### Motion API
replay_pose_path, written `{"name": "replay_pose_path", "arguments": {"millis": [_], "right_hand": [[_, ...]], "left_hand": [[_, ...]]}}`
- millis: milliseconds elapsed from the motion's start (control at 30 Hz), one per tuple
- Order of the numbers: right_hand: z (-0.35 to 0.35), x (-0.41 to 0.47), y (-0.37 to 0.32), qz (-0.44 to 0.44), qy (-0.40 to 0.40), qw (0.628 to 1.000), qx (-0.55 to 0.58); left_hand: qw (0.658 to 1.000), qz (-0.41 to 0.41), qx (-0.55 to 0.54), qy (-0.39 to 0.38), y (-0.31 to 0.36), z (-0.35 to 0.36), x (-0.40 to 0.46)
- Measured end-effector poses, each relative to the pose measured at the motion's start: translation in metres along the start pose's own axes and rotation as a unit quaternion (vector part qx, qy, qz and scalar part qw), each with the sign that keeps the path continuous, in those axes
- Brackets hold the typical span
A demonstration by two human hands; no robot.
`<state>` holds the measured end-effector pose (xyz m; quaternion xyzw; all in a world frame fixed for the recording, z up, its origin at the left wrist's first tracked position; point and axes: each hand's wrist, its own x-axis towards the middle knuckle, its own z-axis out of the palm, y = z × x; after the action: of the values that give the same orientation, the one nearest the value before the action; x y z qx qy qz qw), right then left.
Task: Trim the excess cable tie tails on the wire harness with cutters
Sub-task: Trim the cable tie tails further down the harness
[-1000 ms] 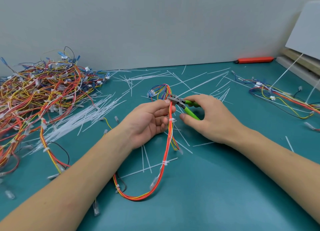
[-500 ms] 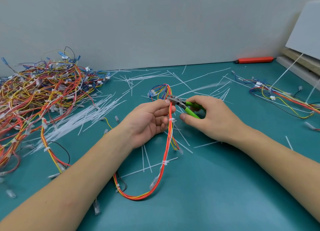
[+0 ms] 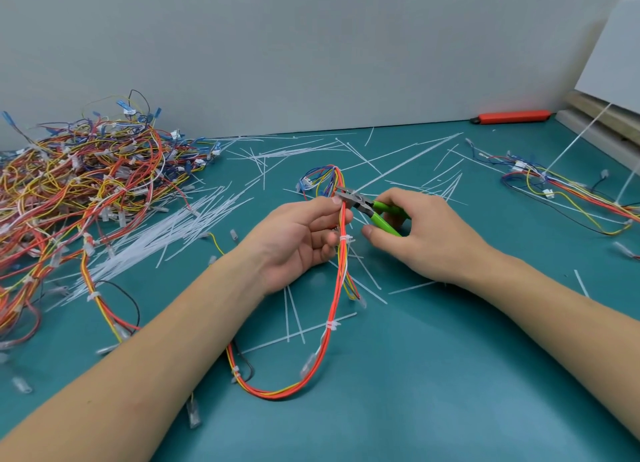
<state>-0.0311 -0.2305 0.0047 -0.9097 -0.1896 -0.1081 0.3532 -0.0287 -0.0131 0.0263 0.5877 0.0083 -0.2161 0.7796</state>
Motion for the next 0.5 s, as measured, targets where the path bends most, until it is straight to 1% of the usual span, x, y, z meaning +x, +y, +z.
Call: {"name": "replay_pose_path", "arguments": {"millis": [267, 500], "right_hand": [[0.0001, -0.0012, 0.0019, -0.005, 0.011, 1.0, 0.008], [0.003, -0.0009, 0.0005, 0.003, 0.0, 1.0, -0.012]], "left_hand": [[1.0, 0.003, 0.011, 0.003, -0.0002, 0.0022, -0.0007], [1.0, 0.007, 0.013, 0.003, -0.0002, 0.0027, -0.001]]}}
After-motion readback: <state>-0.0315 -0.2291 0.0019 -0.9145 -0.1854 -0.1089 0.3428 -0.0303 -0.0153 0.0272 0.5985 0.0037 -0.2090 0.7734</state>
